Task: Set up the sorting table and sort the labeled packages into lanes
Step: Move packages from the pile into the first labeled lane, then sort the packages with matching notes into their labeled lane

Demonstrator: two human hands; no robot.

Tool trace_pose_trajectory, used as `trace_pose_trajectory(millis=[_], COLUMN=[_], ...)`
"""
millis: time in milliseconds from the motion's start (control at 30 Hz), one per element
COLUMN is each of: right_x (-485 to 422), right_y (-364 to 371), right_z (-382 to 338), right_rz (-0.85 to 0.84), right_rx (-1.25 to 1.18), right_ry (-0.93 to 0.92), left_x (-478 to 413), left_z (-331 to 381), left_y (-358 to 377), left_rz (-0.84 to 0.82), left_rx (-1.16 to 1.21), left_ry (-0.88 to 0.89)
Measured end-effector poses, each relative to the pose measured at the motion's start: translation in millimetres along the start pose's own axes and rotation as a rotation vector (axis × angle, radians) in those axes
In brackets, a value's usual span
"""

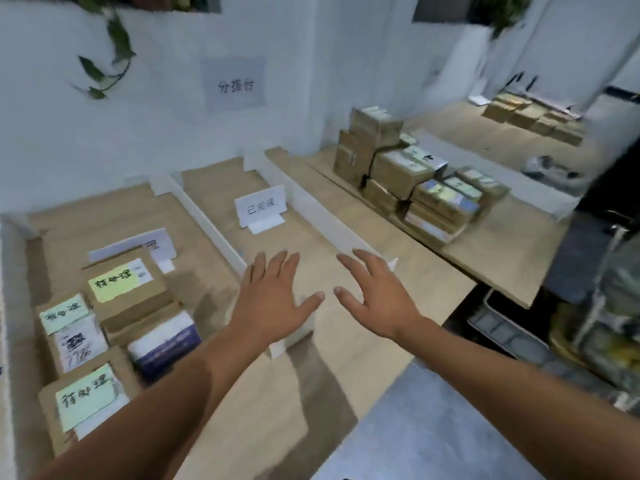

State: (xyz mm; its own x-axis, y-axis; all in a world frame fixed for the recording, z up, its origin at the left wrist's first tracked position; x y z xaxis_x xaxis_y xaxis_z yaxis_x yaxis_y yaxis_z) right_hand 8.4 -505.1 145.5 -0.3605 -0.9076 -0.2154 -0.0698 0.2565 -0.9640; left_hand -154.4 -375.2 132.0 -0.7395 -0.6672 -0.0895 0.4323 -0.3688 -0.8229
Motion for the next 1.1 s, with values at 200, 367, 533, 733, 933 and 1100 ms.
trace_pose_trajectory(millis=[200,367,533,733,933,1100], right_x=[49,87,108,71,-14,-87], right_y=[-66,-109,-130,-126,-98,-89], right_z=[164,312,433,543,646,730], right_rz=[0.080,0.100,0.036,0.015,-0.015,-0.064], right_rx=[0.082,0.109,0.120,0.108,0.113,0.086], right_ry=[0.210,0.343,0.411,0.400,0.344,0.293], left_x=[-72,-131,-182,-267,-381,-477], left_z=[168,295,379,430,443,470], left_y=[76,161,225,279,341,384], left_rz=[-0.062,-0.109,-0.102,-0.084,-0.073,-0.086], left_rx=[-0.045,-0.073,-0.089,-0.081,-0.057,-0.036], left_ry=[0.243,0.311,0.288,0.227,0.156,0.080])
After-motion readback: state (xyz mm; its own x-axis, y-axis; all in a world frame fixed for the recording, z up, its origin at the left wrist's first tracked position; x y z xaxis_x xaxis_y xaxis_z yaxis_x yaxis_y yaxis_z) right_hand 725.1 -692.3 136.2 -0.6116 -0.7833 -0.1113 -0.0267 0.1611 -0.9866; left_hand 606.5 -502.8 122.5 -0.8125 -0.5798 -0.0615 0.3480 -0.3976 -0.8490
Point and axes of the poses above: each hand's wrist, its own x-axis away from the middle knuckle, its own y-axis out of the palm, z = x × y, the point moved 4 cm from there along -x, towards the middle knuckle, and after that the axes turned 11 degrees about x, right-handed, at the moved point
